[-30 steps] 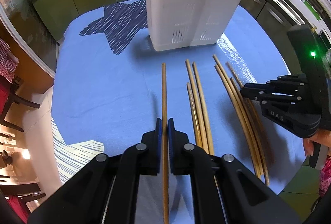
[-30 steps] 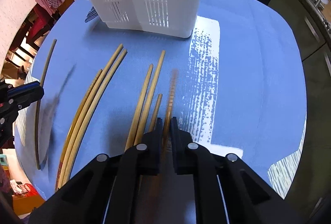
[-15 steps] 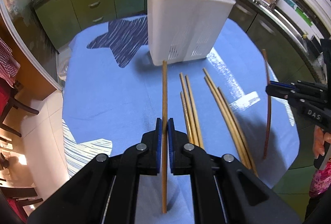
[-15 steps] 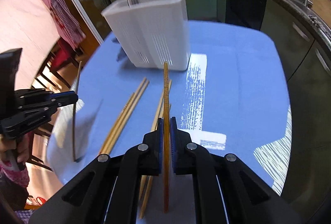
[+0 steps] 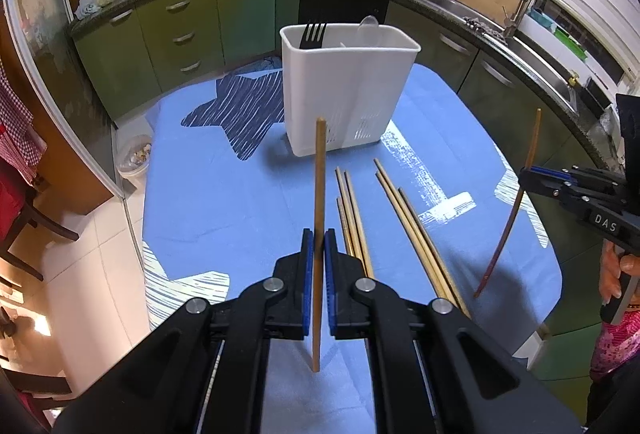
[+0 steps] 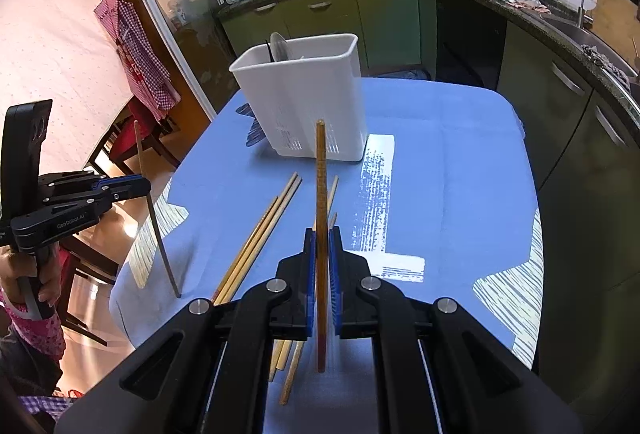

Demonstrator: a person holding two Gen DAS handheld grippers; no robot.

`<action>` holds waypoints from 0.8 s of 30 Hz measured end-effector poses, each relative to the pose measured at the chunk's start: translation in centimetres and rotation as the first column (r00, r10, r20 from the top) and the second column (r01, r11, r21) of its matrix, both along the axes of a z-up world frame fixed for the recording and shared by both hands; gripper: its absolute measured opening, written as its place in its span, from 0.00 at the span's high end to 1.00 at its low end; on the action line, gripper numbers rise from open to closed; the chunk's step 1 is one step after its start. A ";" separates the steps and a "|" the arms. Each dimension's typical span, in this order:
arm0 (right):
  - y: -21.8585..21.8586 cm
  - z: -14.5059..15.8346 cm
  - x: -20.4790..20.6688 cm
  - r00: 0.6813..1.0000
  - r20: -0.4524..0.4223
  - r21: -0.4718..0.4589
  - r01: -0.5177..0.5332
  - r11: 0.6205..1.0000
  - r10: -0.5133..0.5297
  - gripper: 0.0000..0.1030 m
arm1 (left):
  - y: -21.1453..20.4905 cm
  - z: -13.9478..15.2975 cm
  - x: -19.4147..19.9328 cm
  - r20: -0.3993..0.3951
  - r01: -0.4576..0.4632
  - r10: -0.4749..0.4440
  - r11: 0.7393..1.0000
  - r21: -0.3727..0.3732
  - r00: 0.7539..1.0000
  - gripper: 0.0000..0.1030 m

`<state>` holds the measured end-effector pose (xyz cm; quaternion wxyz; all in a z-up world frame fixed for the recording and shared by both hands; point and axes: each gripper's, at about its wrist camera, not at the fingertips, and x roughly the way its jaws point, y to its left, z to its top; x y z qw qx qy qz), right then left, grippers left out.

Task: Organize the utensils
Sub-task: 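Lift the chopstick with the left gripper while the right gripper grasps another chopstick, then drop the chopstick into the white holder with the left gripper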

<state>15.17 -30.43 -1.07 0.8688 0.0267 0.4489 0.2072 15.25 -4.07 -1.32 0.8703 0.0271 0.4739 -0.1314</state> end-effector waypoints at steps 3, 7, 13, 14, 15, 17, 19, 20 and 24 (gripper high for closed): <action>0.0 0.4 0.0 1.000 0.019 0.006 -0.001 1.000 0.001 0.93 | 0.0 0.5 -0.3 0.011 0.005 -0.005 1.000 -0.004 1.000 0.94; -0.1 1.2 0.1 0.999 0.047 0.018 0.008 1.000 -0.009 0.93 | -0.1 1.1 -0.2 0.025 0.008 -0.008 1.000 -0.012 1.000 0.94; -0.2 2.9 0.7 0.996 0.092 0.028 0.016 0.999 -0.019 0.93 | -0.4 1.9 0.9 0.036 0.007 -0.006 1.000 -0.021 0.999 0.94; -0.1 3.4 0.9 0.995 0.101 0.030 0.017 0.999 -0.020 0.93 | -0.5 2.1 1.1 0.038 0.008 -0.007 1.000 -0.023 0.999 0.94; -0.1 3.8 1.1 0.994 0.108 0.032 0.015 0.999 -0.018 0.93 | -0.6 2.5 1.5 0.041 0.010 -0.009 1.000 -0.030 0.999 0.94; -0.1 4.8 1.5 0.992 0.125 0.034 0.014 0.999 -0.018 0.93 | -0.8 4.0 2.4 0.060 0.015 -0.012 0.999 -0.046 0.998 0.94; 0.0 5.9 1.8 0.990 0.142 0.035 0.012 0.999 -0.017 0.93 | -1.0 5.5 3.0 0.088 0.018 -0.013 0.999 -0.050 0.996 0.94; 0.0 6.2 1.9 0.989 0.146 0.034 0.010 0.999 -0.015 0.93 | -1.2 6.8 3.5 0.111 0.020 -0.014 0.998 -0.052 0.994 0.94; 0.1 7.7 2.4 0.986 0.166 0.023 0.007 1.000 -0.011 0.93 | -1.8 11.3 5.4 0.207 0.021 -0.006 0.997 -0.070 0.978 0.94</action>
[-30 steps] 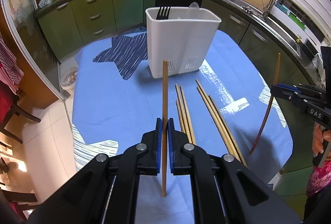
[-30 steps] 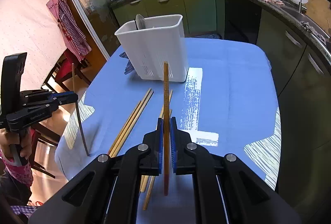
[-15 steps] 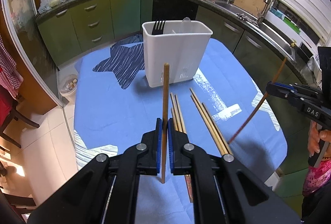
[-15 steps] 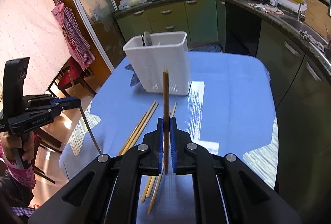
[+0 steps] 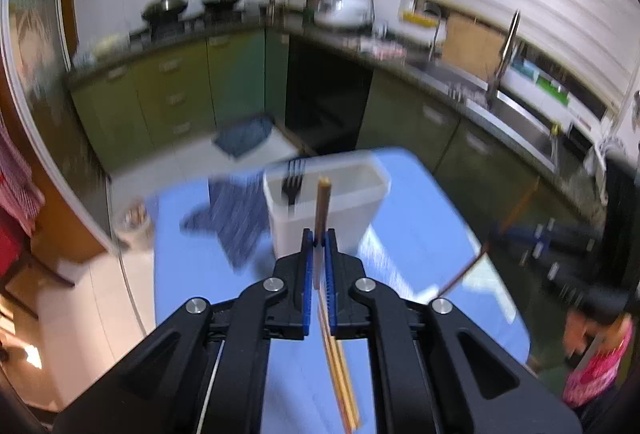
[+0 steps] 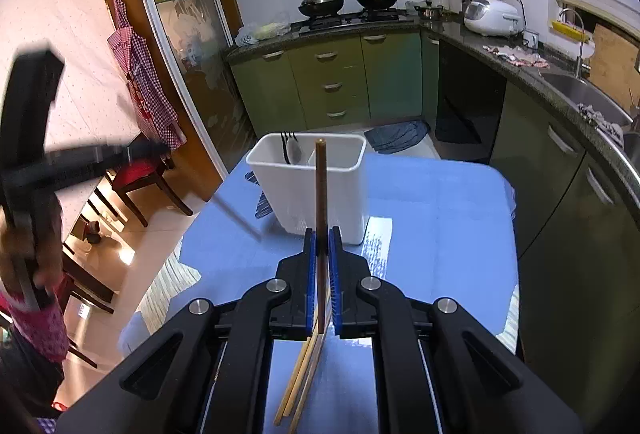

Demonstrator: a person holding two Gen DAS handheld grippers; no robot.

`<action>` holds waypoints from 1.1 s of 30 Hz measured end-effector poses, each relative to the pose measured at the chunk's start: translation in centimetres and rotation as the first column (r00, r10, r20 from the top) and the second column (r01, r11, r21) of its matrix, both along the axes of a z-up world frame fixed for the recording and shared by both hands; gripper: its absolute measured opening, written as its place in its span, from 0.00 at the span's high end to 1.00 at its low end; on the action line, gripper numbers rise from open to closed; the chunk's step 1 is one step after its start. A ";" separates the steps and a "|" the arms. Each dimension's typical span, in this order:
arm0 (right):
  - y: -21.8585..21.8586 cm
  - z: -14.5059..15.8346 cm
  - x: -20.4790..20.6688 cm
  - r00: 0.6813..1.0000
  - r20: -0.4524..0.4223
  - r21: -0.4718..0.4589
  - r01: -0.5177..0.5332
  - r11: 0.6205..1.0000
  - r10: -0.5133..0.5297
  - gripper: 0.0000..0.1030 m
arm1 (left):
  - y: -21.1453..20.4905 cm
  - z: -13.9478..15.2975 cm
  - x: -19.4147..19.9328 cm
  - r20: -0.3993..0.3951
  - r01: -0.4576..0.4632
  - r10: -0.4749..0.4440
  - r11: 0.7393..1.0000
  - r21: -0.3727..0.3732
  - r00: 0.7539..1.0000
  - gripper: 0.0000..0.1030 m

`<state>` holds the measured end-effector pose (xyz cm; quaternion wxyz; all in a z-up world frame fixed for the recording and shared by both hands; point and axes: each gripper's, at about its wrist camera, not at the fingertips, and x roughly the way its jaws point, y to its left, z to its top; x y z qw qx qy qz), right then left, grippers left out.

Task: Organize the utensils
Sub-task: 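Drop the chopstick into the white holder with the left gripper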

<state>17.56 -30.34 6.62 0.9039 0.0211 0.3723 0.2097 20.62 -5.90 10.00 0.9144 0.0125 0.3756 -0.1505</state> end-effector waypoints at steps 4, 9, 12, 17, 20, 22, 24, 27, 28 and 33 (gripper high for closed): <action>-0.4 0.7 0.4 1.000 0.006 -0.001 0.007 1.000 -0.007 0.93 | -0.8 3.9 1.6 0.088 -0.013 0.014 1.000 -0.014 0.996 0.94; -1.4 0.3 0.9 1.000 -0.006 0.000 0.014 1.000 -0.014 0.93 | -1.8 6.5 3.5 0.149 -0.034 0.035 0.999 -0.008 0.988 0.94; -1.9 -0.2 1.1 1.000 -0.019 -0.001 0.019 1.000 -0.019 0.93 | -2.3 7.0 4.7 0.163 -0.044 0.045 0.999 -0.013 0.986 0.94; -2.4 -0.7 1.7 0.999 -0.032 0.000 0.025 1.000 -0.025 0.93 | -2.6 6.9 6.8 0.161 -0.063 0.064 0.998 -0.012 0.985 0.94; -2.6 -0.5 2.2 0.999 -0.030 0.005 0.029 1.000 -0.029 0.93 | -2.9 5.8 8.2 0.142 -0.072 0.071 0.997 0.001 0.987 0.94; -2.5 -0.3 2.3 0.999 -0.022 0.010 0.031 0.999 -0.031 0.93 | -3.1 4.5 9.3 0.113 -0.075 0.073 0.997 0.014 0.991 0.94; -2.6 0.3 2.6 1.000 -0.008 0.017 0.030 0.999 -0.030 0.93 | -3.0 3.1 10.0 0.083 -0.078 0.076 0.997 0.023 0.994 0.94; -2.1 2.0 3.3 0.999 0.030 0.037 0.028 0.999 -0.029 0.93 | -2.9 0.6 10.8 0.030 -0.080 0.078 0.996 0.047 0.996 0.94; -1.9 2.7 3.6 0.999 0.042 0.046 0.027 0.999 -0.029 0.93 | -2.9 -0.1 10.9 0.014 -0.080 0.079 0.995 0.058 0.997 0.94; -0.8 7.0 6.4 0.991 0.123 0.108 0.032 0.994 -0.045 0.93 | -2.5 -3.4 10.5 -0.054 -0.057 0.062 0.995 0.087 0.997 0.93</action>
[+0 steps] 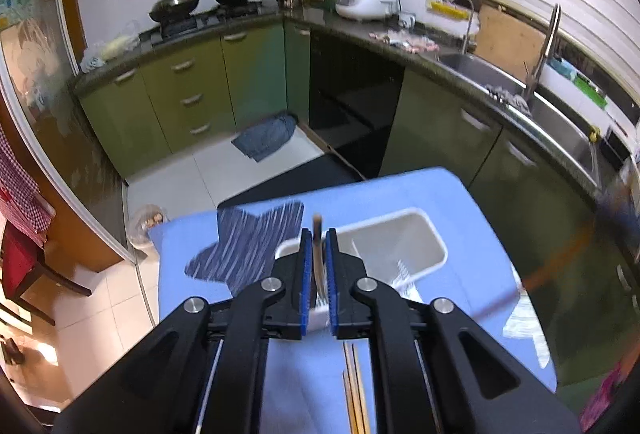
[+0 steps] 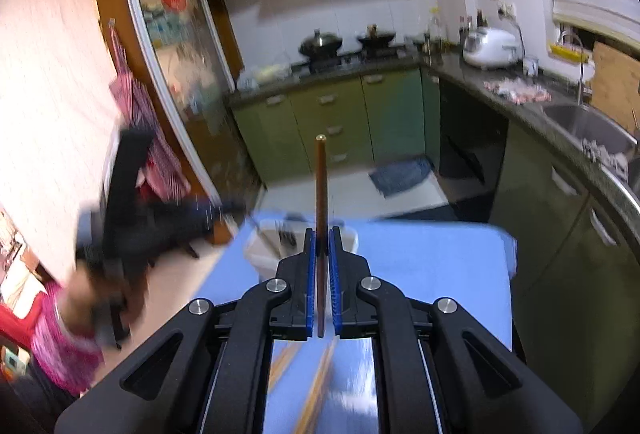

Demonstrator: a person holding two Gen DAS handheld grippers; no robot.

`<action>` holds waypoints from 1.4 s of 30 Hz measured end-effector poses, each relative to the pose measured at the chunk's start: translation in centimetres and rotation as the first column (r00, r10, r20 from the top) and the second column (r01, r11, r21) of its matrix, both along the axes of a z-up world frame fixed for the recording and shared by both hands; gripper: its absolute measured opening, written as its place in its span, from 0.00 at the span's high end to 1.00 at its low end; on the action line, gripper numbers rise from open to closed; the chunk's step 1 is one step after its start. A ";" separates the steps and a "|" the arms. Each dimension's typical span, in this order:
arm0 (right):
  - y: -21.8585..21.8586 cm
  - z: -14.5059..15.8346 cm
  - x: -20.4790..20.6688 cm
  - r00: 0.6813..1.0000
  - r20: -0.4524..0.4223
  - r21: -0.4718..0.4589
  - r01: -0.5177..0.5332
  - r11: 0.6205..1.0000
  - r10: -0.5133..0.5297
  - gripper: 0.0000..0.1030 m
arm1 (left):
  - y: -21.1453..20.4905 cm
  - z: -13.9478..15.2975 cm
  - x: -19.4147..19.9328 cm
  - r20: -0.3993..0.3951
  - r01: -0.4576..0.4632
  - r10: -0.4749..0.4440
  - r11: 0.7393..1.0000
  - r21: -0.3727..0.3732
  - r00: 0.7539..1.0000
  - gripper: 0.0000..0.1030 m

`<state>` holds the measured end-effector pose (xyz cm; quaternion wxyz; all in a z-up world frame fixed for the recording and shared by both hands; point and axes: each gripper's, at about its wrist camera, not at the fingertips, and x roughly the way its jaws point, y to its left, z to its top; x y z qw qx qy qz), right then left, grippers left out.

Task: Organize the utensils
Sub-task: 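Drop the chopstick into the white holder with the left gripper, then lower the left gripper to the chopsticks and close on one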

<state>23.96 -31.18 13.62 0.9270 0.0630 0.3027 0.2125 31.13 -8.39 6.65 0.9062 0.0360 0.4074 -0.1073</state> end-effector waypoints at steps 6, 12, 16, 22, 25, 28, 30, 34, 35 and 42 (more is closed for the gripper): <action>1.4 2.3 4.5 0.997 0.047 0.047 0.053 0.998 -0.055 0.93 | 1.8 0.4 -2.5 0.025 0.008 -0.007 0.999 -0.031 1.000 0.82; 4.2 -1.0 9.2 0.996 -0.038 -0.022 0.078 0.997 -0.079 0.93 | 2.3 0.8 -5.5 0.042 0.029 -0.028 0.999 -0.022 0.999 0.79; 5.7 -4.3 10.0 0.994 -0.097 -0.073 0.048 0.996 -0.055 0.93 | 2.4 0.3 -6.6 0.015 0.039 -0.039 0.999 -0.012 0.999 0.79; 6.2 -4.9 8.6 0.996 -0.089 -0.109 0.022 0.994 -0.032 0.86 | 2.2 -1.1 -8.2 -0.042 0.062 -0.063 0.998 -0.028 0.997 0.68; 4.9 -4.0 6.6 0.998 -0.061 -0.102 0.018 0.995 -0.025 0.82 | 1.9 -2.1 -8.7 -0.067 0.063 -0.063 0.998 -0.015 0.996 0.63; 3.7 -3.6 3.9 0.999 -0.048 -0.108 0.020 0.994 -0.025 0.79 | 1.3 -4.7 -9.0 -0.128 0.065 -0.064 0.998 0.003 0.990 0.63; 2.5 -4.3 2.2 0.998 -0.063 -0.114 0.020 0.993 -0.028 0.77 | 1.0 -6.7 -9.1 -0.177 0.066 -0.062 0.998 0.014 0.982 0.63; 0.4 -7.4 -0.5 0.991 -0.127 -0.140 0.025 0.990 -0.043 0.73 | 0.1 -11.9 -8.6 -0.309 0.071 -0.055 0.997 0.041 0.949 0.63; -0.1 -8.3 -1.0 0.989 -0.141 -0.143 0.025 0.989 -0.045 0.73 | -0.1 -13.3 -8.5 -0.345 0.072 -0.053 0.996 0.045 0.937 0.63; -3.3 -14.3 -2.6 0.965 -0.255 -0.125 0.034 0.992 -0.065 0.73 | -1.1 -18.2 -7.9 -0.442 0.064 -0.018 0.994 0.088 0.897 0.69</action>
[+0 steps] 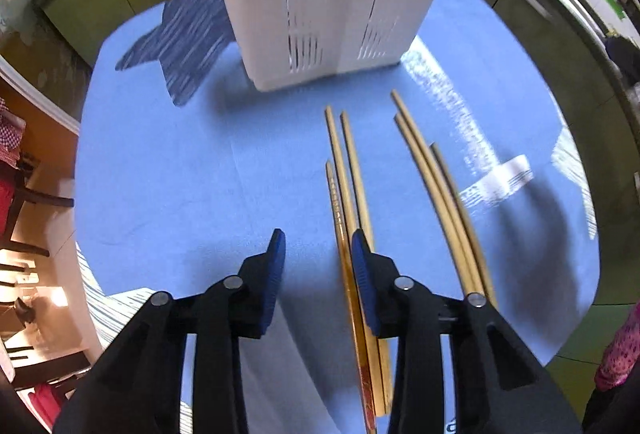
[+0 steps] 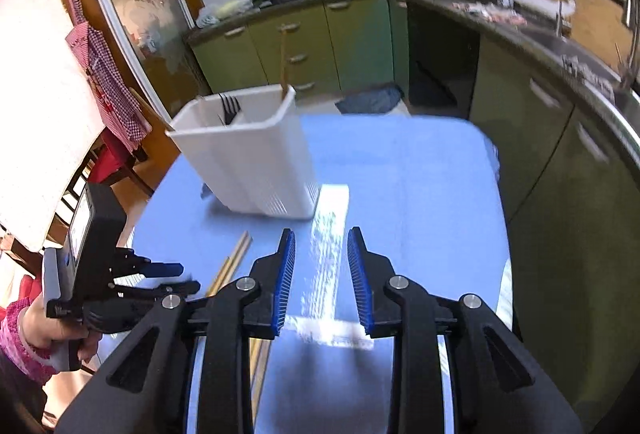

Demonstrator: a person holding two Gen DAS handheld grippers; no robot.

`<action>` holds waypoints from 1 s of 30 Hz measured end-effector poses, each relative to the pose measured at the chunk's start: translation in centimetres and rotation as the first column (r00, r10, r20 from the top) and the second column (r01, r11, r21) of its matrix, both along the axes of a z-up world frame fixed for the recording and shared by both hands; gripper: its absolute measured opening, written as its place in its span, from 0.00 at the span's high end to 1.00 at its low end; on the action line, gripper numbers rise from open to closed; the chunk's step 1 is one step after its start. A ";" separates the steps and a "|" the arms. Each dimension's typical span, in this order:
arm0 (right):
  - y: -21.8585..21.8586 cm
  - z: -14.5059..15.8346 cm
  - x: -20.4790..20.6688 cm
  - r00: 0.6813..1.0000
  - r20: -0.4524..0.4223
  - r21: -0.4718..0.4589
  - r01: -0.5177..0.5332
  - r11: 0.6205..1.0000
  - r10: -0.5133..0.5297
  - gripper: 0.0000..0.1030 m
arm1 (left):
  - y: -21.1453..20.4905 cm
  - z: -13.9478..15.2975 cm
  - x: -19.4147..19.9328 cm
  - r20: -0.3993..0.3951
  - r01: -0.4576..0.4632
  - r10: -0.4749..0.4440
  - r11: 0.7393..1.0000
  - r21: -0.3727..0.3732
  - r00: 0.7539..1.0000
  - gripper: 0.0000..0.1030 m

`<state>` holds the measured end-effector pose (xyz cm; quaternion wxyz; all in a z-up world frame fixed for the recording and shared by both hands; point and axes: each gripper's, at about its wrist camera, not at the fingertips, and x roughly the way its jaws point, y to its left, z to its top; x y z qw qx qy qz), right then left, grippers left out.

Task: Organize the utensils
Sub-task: 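Lower the left gripper to the chopsticks and close on one, then lift the chopstick with the left gripper while the right gripper grasps and lifts another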

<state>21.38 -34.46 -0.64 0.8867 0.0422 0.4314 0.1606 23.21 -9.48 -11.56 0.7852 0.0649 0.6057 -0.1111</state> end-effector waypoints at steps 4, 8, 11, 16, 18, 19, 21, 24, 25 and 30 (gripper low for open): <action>-0.5 -1.0 -0.1 1.000 -0.020 0.014 0.004 1.000 -0.004 0.73 | -0.4 -0.8 -0.2 -0.023 0.010 -0.010 1.000 0.015 1.000 0.75; -0.2 -0.9 0.1 1.000 -0.026 0.031 -0.007 0.999 0.008 0.73 | -0.7 -1.2 -0.6 -0.036 0.025 -0.024 0.999 0.023 0.999 0.76; 0.6 -0.7 0.4 0.999 -0.032 0.034 -0.019 0.999 0.020 0.73 | -0.9 -1.6 -0.6 -0.046 0.029 -0.028 0.999 0.033 0.999 0.80; 1.7 -1.0 0.3 0.998 -0.042 0.028 -0.041 0.999 0.042 0.73 | -1.2 -2.1 -0.5 -0.062 0.030 -0.027 0.998 0.047 0.998 0.86; 2.0 -1.2 0.2 0.998 -0.049 0.024 -0.047 0.999 0.049 0.73 | -1.4 -2.3 -0.5 -0.058 0.033 -0.029 0.998 0.054 0.998 0.87; 2.2 -1.3 0.2 0.997 -0.055 0.021 -0.050 0.998 0.052 0.72 | -1.4 -2.3 -0.5 -0.056 0.030 -0.027 0.998 0.055 0.998 0.87; 2.5 -1.7 0.1 0.996 -0.064 0.011 -0.059 0.998 0.060 0.68 | -1.5 -2.3 -0.6 -0.051 0.025 -0.023 0.999 0.047 0.998 0.89; 3.4 -2.8 -0.3 0.993 -0.091 -0.017 -0.080 0.997 0.078 0.68 | -1.5 -2.3 -0.7 -0.036 0.008 -0.007 0.999 0.031 0.999 0.93; 3.7 -3.2 -0.4 0.991 -0.103 -0.028 -0.089 0.996 0.086 0.68 | -1.4 -2.3 -0.7 -0.034 0.000 0.001 1.000 0.026 0.999 0.94; 5.5 -6.0 -0.3 0.975 -0.190 -0.078 -0.134 0.988 0.117 0.68 | 1.0 -0.7 -1.6 0.020 -0.036 0.037 0.999 -0.026 0.999 0.94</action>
